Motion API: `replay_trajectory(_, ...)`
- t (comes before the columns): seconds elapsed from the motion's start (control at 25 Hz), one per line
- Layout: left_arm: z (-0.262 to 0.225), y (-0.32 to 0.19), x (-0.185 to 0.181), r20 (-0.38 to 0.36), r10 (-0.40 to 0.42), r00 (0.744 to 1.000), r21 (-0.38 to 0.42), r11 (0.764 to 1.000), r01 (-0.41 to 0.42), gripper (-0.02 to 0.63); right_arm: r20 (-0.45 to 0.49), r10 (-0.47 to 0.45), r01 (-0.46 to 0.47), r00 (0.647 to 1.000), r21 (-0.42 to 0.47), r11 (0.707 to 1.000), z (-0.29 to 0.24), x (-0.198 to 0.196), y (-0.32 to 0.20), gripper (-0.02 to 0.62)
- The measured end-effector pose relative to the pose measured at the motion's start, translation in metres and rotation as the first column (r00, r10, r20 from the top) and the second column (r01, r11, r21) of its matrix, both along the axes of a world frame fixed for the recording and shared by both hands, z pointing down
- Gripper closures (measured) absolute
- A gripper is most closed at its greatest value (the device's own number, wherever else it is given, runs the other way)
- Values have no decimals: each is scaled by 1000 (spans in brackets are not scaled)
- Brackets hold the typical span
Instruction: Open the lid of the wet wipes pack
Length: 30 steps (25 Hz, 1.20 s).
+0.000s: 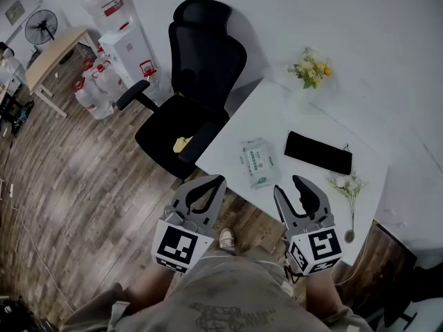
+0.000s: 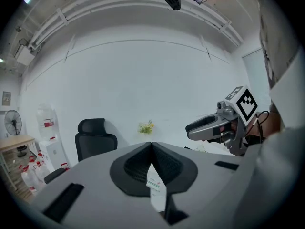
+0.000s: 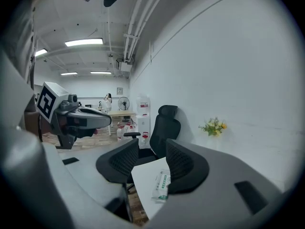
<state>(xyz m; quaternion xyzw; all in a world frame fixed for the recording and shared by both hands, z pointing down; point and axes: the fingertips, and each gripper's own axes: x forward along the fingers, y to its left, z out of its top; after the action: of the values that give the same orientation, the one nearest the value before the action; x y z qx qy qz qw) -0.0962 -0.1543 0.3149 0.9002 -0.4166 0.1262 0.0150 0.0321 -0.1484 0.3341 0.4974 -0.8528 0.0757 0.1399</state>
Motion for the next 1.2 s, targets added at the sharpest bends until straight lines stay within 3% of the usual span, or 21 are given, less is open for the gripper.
replay_trajectory(0.44, 22, -30, 10, 18, -27, 999, -42, 999, 28, 589, -36, -14, 12, 999, -71, 997, 34, 4, -46, 410)
replay_trajectory(0.76, 50, -56, 24, 57, -24, 998, -105, 994, 30, 589, -86, -89, 79, 992, -112, 991, 66, -13, -92, 408)
replay_trajectory(1.0, 84, -85, 34, 95, -23, 995, -123, 992, 35, 589, -110, -133, 109, 985, -201, 974, 119, -29, -121, 407)
replay_trajectory(1.2, 130, -104, 38, 111, -26, 993, -184, 982, 46, 589, -146, -124, 79, 981, -283, 956, 173, -30, -137, 391)
